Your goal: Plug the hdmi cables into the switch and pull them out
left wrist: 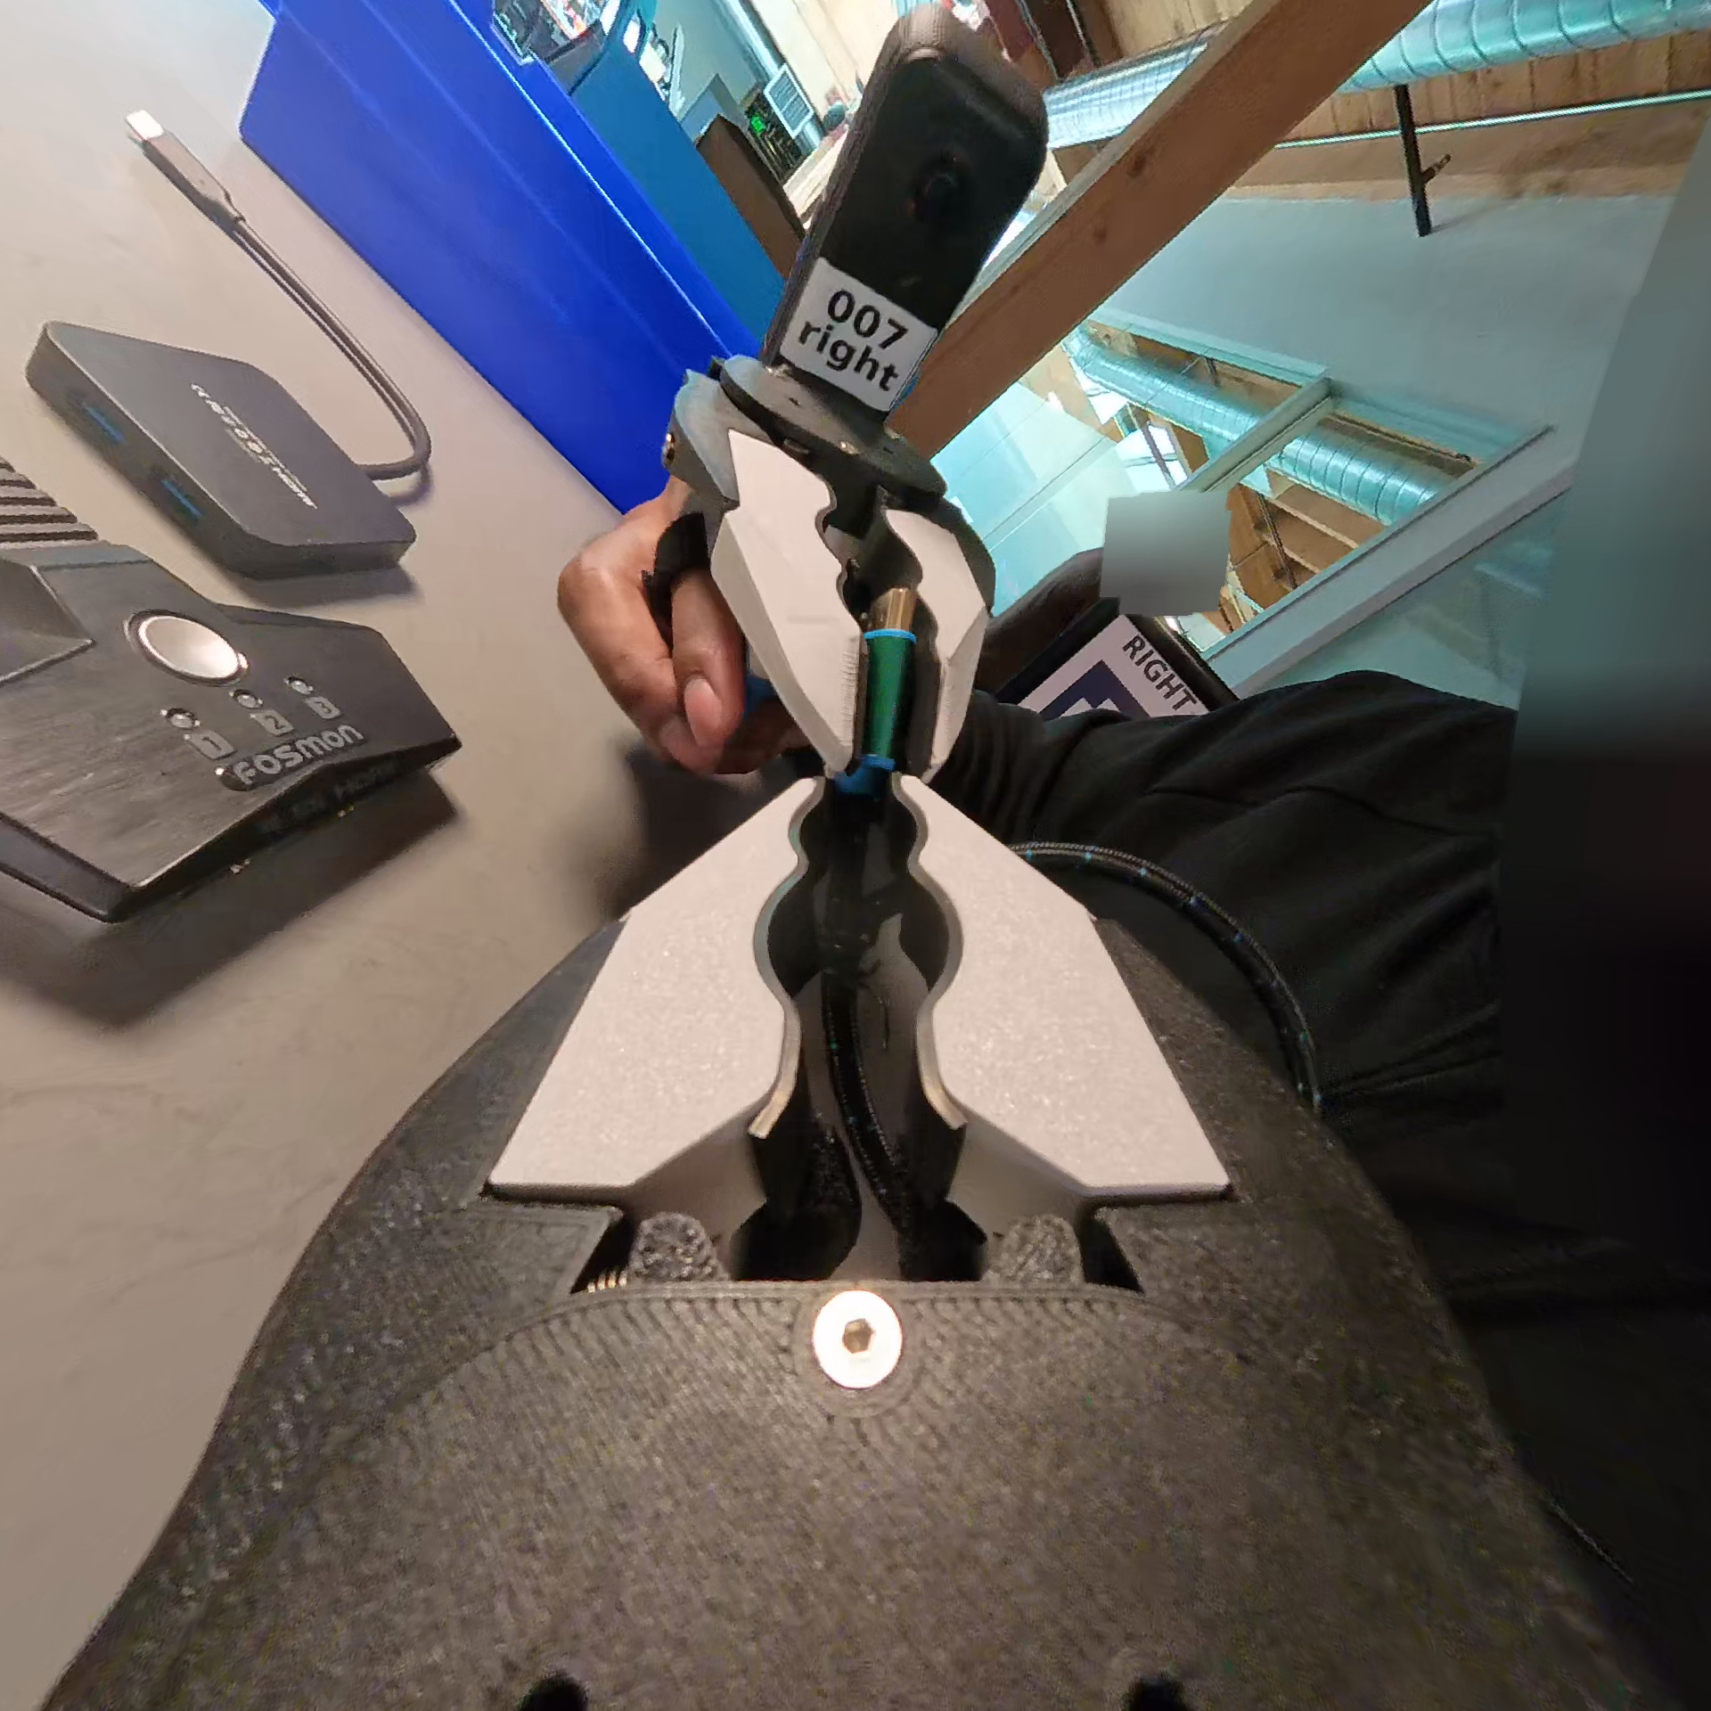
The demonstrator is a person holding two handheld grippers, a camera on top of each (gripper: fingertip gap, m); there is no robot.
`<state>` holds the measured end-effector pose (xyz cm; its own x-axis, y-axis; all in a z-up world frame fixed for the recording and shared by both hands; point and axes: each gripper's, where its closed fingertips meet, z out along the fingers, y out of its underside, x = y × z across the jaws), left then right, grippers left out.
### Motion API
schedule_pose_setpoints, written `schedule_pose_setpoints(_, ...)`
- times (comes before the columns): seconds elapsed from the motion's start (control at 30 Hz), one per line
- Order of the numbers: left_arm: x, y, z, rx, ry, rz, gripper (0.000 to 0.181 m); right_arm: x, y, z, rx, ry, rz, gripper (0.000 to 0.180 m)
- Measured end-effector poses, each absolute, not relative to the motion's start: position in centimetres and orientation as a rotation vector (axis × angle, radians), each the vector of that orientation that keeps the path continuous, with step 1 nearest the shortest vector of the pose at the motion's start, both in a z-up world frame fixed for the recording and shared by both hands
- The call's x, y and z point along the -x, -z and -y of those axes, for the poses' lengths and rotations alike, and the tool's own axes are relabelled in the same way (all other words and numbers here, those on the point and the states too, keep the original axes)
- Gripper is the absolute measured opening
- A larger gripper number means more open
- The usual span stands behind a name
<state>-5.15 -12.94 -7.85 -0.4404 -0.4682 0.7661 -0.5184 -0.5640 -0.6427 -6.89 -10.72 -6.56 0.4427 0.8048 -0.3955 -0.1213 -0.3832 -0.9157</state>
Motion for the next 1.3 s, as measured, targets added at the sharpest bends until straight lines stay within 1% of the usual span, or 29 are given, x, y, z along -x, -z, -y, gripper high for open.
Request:
schedule_pose_setpoints(0.2, 5.3, 7.8, 12.6, -1.656, -2.205, 1.49, 0.01, 6.7, 6.7, 10.7, 1.675, -1.119, 0.6, 0.012)
schedule_pose_setpoints(0.33, 5.5, 8.0, 12.5, -1.675, -2.181, 1.57, 0.012, 6.6, 6.9, 10.8, 1.673, -1.037, 0.656, 0.012)
schedule_pose_setpoints(0.37, 5.7, 8.2, 12.2, -1.681, -2.164, 1.616, 0.014, 6.6, 6.8, 10.9, 1.666, -1.034, 0.666, 0.012)
schedule_pose_setpoints(0.43, 6.4, 8.8, 10.8, -1.737, -2.114, 1.728, 0.027, 6.4, 6.4, 11.2, 1.638, -1.049, 0.667, 0.013)
schedule_pose_setpoints(0.47, 6.7, 9.1, 9.8, -1.773, -2.097, 1.79, 0.029, 6.2, 6.1, 11.2, 1.625, -1.059, 0.663, 0.012)
schedule_pose_setpoints(0.53, 7.7, 9.4, 8.9, -1.773, -2.053, 1.957, 0.033, 5.9, 5.7, 11.3, 1.606, -1.069, 0.652, 0.012)
schedule_pose_setpoints(0.7, 8.3, 12.1, 10.8, -1.649, -1.817, 2.385, 0.044, 6.0, 5.6, 11.3, 1.595, -1.088, 0.648, 0.012)
schedule_pose_setpoints(0.77, 8.0, 13.2, 12.0, -1.593, -1.718, 2.489, 0.045, 6.2, 5.5, 11.3, 1.592, -1.093, 0.65, 0.012)
schedule_pose_setpoints(0.87, 6.5, 13.3, 12.4, -1.625, -1.681, 2.619, 0.045, 6.5, 5.3, 11.4, 1.576, -1.1, 0.655, 0.012)
schedule_pose_setpoints(1.0, 5.9, 13.5, 12.5, -1.613, -1.627, 2.79, 0.044, 6.6, 4.9, 11.3, 1.554, -1.123, 0.639, 0.012)
schedule_pose_setpoints(1.1, 5.4, 12.9, 13.1, -1.567, -1.686, 2.848, 0.04, 6.5, 4.4, 11.2, 1.528, -1.152, 0.606, 0.011)
schedule_pose_setpoints(1.13, 5.2, 12.8, 13.3, -1.568, -1.703, 2.849, 0.035, 6.5, 4.2, 11.0, 1.521, -1.152, 0.594, 0.012)
schedule_pose_setpoints(1.17, 4.9, 12.7, 13.4, -1.578, -1.711, 2.852, 0.026, 6.4, 4.1, 10.8, 1.516, -1.14, 0.58, 0.012)
schedule_pose_setpoints(1.2, 4.8, 12.6, 13.4, -1.589, -1.712, 2.855, 0.012, 6.1, 3.9, 10.6, 1.512, -1.121, 0.565, 0.012)
schedule_pose_setpoints(1.3, 4.9, 12.8, 13.8, -1.584, -1.719, 2.797, 0.007, 4.1, 2.9, 9.5, 1.476, -1.054, 0.459, 0.012)
